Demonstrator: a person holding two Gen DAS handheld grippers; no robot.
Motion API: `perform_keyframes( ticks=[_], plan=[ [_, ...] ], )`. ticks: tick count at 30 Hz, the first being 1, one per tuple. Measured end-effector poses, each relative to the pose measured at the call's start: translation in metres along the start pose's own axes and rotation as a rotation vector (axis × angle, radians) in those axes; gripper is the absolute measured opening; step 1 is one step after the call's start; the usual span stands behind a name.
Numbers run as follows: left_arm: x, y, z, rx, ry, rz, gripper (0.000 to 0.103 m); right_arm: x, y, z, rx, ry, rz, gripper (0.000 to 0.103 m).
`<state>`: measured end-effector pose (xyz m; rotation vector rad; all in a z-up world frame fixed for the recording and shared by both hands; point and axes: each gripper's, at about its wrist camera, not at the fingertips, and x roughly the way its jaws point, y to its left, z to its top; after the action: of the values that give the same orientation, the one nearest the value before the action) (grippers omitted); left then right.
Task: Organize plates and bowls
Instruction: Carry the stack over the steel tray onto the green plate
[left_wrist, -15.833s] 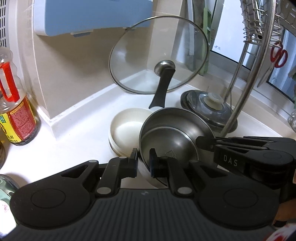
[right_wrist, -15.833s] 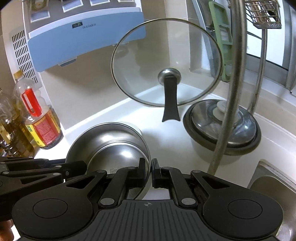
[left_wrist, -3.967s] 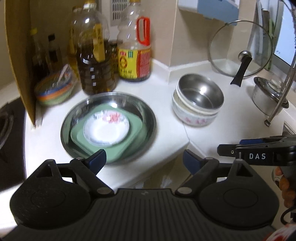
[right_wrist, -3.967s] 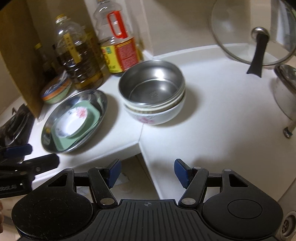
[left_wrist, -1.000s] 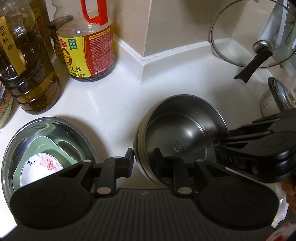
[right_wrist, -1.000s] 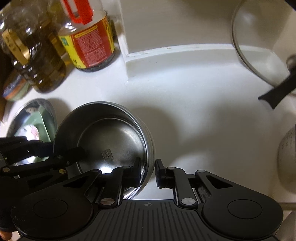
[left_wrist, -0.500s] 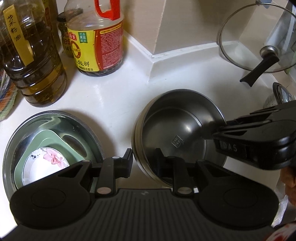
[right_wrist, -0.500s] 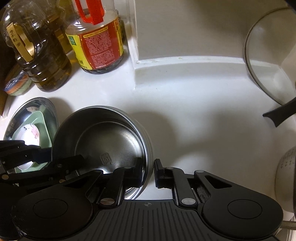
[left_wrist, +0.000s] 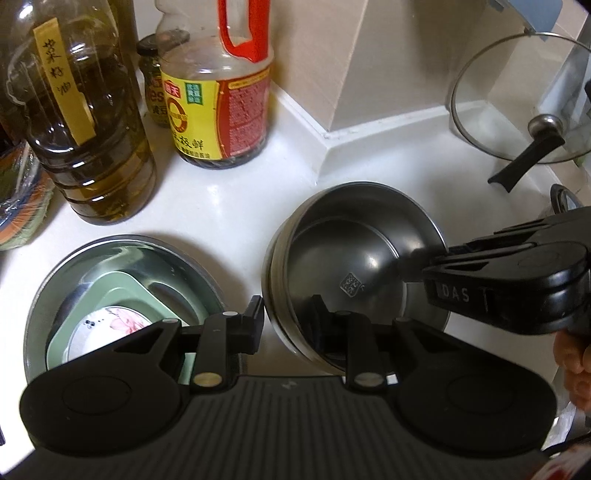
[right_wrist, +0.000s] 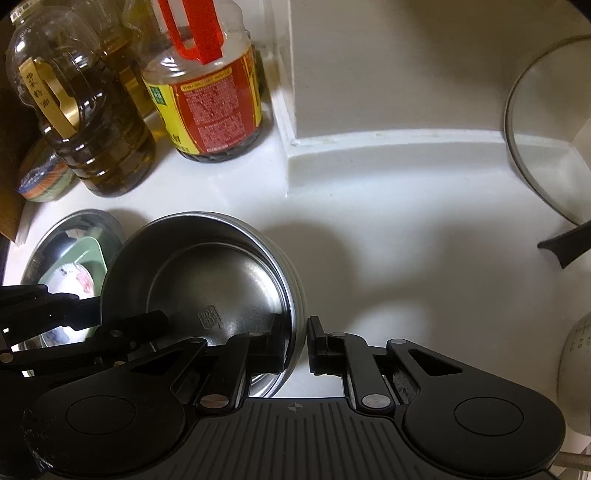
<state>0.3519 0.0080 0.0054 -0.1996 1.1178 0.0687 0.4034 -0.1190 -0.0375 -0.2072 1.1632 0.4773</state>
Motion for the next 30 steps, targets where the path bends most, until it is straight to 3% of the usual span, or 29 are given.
perform_keyframes(
  ticks=[16,30],
  plan=[
    [-0.039,0.042,0.004,-0.064,-0.072,0.054,0.024,-0.019,0.046,0.024,-0.076,-0.050,0.042,0.012],
    [-0.072,0.084,-0.018,-0.165,-0.124,0.131,0.024,-0.025,0.110,0.028,-0.185,-0.068,0.095,0.012]
  ],
)
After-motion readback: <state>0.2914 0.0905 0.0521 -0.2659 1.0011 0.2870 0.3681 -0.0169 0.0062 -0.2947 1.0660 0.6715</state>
